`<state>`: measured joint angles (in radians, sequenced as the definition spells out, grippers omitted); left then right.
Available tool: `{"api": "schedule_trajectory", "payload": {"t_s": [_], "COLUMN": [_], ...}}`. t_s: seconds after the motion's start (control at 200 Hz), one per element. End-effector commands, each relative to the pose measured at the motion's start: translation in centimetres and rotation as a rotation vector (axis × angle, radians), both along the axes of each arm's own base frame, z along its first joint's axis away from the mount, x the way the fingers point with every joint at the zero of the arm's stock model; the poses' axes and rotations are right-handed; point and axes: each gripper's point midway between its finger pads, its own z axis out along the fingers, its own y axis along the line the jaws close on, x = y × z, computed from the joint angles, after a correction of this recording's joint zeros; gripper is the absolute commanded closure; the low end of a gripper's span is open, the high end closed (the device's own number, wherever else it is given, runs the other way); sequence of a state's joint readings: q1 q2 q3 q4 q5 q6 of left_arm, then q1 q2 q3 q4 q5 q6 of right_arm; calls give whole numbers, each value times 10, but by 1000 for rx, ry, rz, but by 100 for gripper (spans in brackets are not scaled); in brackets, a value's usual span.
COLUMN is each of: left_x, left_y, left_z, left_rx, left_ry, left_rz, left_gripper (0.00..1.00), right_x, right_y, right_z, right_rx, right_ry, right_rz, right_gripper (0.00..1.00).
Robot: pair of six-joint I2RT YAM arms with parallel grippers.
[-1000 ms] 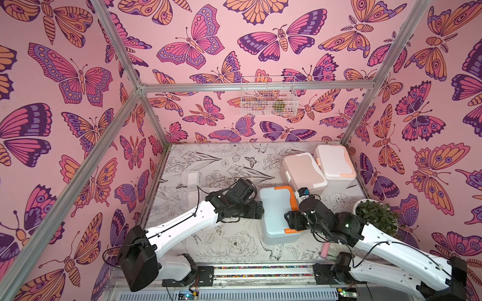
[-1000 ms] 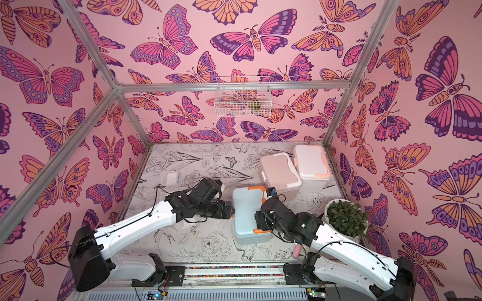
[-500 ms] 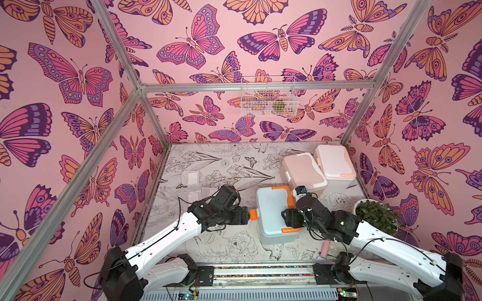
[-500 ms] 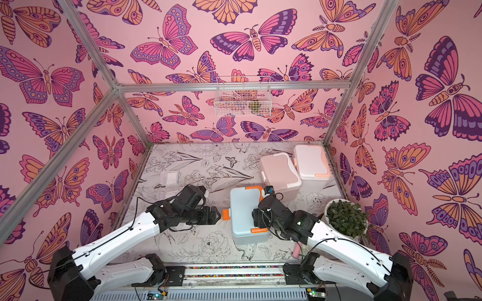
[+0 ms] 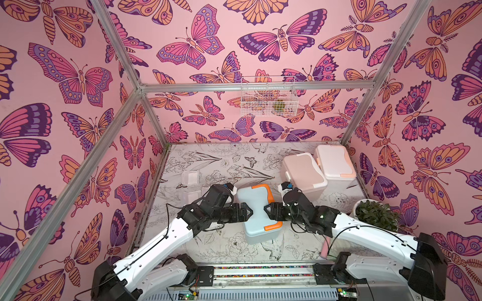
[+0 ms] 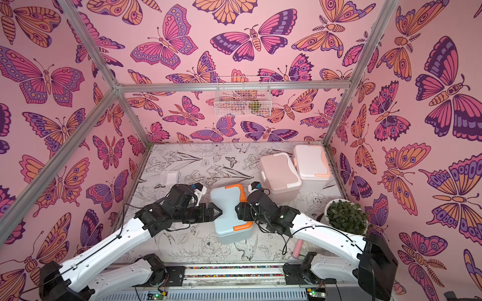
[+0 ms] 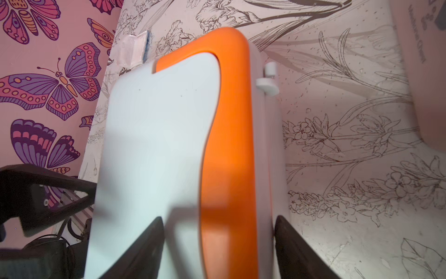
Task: Open first aid kits and take out gauze
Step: Move the first aid kit to the center of the board.
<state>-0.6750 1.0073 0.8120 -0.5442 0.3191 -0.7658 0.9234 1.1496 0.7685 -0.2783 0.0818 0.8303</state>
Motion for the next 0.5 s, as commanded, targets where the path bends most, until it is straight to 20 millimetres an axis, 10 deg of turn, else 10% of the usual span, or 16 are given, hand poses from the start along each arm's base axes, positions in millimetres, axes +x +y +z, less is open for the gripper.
{"api": "schedule_trajectory", "payload": {"t_s": [0.0, 0.491], "left_x": [1, 19], "left_y": [0, -15], "left_z": [8, 13], "left_rx": [-75, -266], "left_ry": [12, 139], "left_rz": [19, 87], "left_gripper": [11, 12], "right_x": [-21, -26], "right_y": [-38, -62], "right_z": [-32, -2], "right_rx": [-176, -181], "right_ry": [72, -40], "right_rz": [-4, 3], "right_gripper": [25, 20]}}
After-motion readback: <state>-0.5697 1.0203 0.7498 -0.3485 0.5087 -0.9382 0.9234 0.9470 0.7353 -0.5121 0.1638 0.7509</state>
